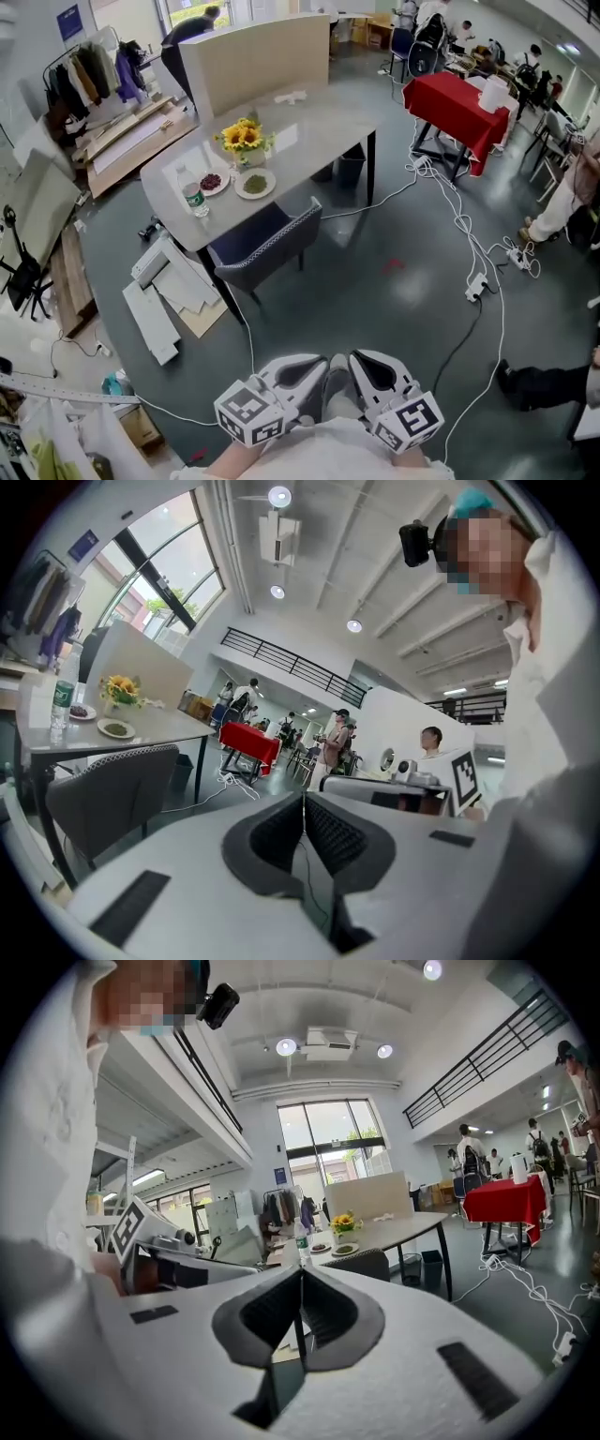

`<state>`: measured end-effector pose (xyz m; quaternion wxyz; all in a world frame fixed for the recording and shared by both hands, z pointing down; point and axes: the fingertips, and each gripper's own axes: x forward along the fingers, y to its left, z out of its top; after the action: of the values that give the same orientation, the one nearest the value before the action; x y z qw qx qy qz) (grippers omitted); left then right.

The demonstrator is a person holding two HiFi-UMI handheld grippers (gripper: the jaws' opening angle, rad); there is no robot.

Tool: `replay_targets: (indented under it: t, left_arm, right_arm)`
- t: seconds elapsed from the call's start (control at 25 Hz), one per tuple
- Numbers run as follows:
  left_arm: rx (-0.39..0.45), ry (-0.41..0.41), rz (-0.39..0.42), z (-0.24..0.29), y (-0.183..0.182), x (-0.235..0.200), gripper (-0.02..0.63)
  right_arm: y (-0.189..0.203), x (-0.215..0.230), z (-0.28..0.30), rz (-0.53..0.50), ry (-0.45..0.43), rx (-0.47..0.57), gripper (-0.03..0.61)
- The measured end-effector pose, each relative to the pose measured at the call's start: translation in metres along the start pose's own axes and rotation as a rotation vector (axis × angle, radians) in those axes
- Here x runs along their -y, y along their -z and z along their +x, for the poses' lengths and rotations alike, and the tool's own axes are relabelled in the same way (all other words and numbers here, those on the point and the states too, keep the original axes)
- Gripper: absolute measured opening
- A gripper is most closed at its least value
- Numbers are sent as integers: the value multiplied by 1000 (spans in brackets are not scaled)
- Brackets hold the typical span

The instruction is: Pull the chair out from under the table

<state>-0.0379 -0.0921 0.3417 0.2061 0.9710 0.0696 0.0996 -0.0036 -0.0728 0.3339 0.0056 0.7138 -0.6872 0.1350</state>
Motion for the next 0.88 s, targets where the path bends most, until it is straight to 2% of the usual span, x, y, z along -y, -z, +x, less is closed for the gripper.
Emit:
replay_targets:
  t: [0.44, 0.68, 0.88]
  left_arm:
    - [78, -89, 48, 108, -79, -66, 15]
    - [113, -142, 44, 154, -96, -91, 15]
    - [113, -183, -2, 172, -89, -103, 15]
  right_arm:
    - [-66, 130, 70, -51, -83, 41, 3]
    - [-80, 180, 96, -68, -150, 42, 3]
    - [-71, 196, 111, -52, -204, 2, 3]
